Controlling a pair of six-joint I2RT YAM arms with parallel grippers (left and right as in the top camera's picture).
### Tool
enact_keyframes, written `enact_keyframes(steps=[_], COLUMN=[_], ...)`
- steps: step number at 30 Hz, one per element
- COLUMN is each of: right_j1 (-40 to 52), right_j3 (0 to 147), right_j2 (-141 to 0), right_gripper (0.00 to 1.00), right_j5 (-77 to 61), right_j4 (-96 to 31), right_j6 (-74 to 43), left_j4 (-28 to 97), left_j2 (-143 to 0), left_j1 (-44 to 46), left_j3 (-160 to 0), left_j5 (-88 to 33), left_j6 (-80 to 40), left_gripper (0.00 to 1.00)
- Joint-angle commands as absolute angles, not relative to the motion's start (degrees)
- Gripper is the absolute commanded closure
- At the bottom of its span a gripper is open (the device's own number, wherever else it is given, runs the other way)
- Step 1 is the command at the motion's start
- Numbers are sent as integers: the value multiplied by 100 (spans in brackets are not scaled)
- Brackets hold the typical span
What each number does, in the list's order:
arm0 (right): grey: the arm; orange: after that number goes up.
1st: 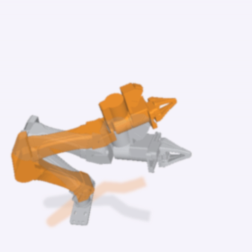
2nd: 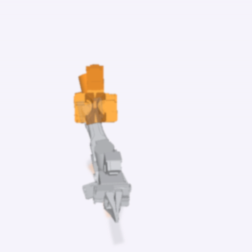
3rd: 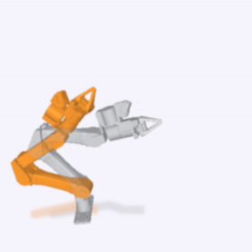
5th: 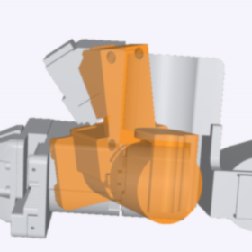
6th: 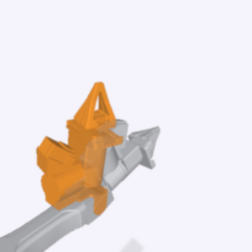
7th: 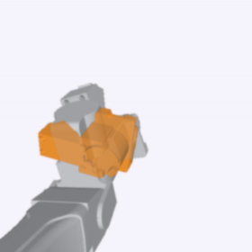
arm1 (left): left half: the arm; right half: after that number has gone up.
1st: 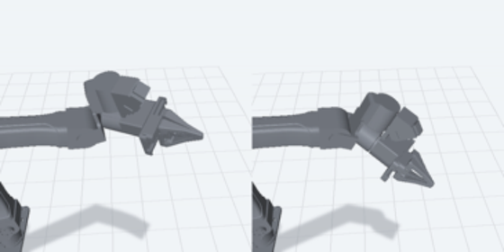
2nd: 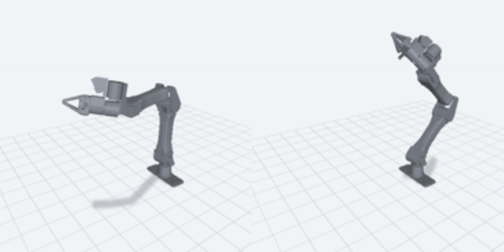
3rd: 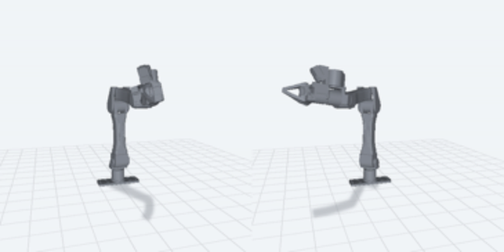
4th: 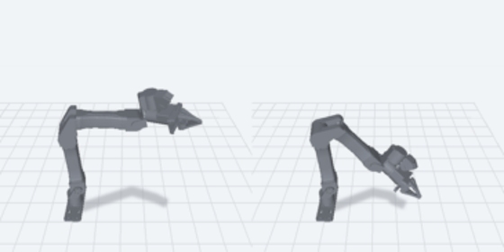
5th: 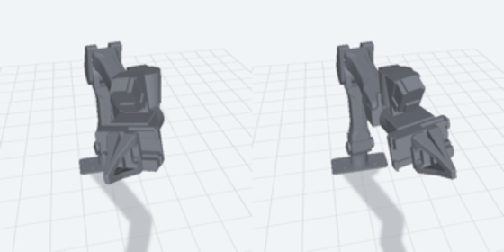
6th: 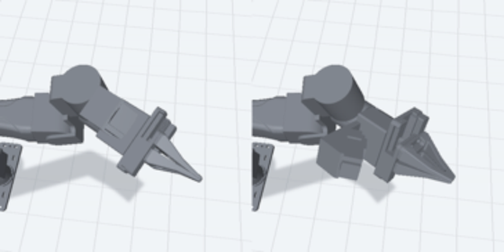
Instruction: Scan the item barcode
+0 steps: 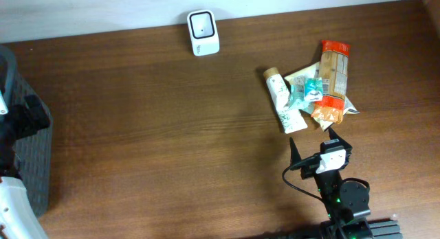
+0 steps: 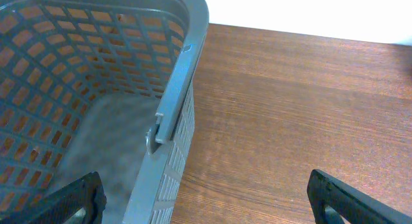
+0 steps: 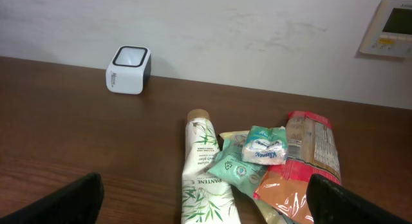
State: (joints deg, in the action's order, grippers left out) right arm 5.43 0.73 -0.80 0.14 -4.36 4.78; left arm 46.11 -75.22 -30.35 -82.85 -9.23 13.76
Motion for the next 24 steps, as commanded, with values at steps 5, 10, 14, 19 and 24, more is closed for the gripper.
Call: enact_keyframes(steps=[5, 10, 14, 19, 24], right_j1=[513, 513, 513, 513, 513], right_j3=[32, 32, 32, 32, 32], right_j2=[-19, -19, -19, -19, -19], right_gripper=[1, 1, 1, 1, 1], right_j5=[5, 5, 5, 5, 5], right_j4=[-458, -458, -458, -458, -458], right_j6=[513, 513, 513, 513, 513], left_j4=[4600, 4587, 3369, 1155, -965], left_j2=[-7485, -6672, -5439, -3929, -2392], left_j1=[-3057, -2995, -2622, -1653, -1138], left_j3=[-8350, -7223, -5332, -3448, -1406], left_j5=[-941, -915, 115, -25, -43], left_j6=[1424, 1424, 1428, 1391, 1361], left_gripper=[1, 2, 1, 1, 1])
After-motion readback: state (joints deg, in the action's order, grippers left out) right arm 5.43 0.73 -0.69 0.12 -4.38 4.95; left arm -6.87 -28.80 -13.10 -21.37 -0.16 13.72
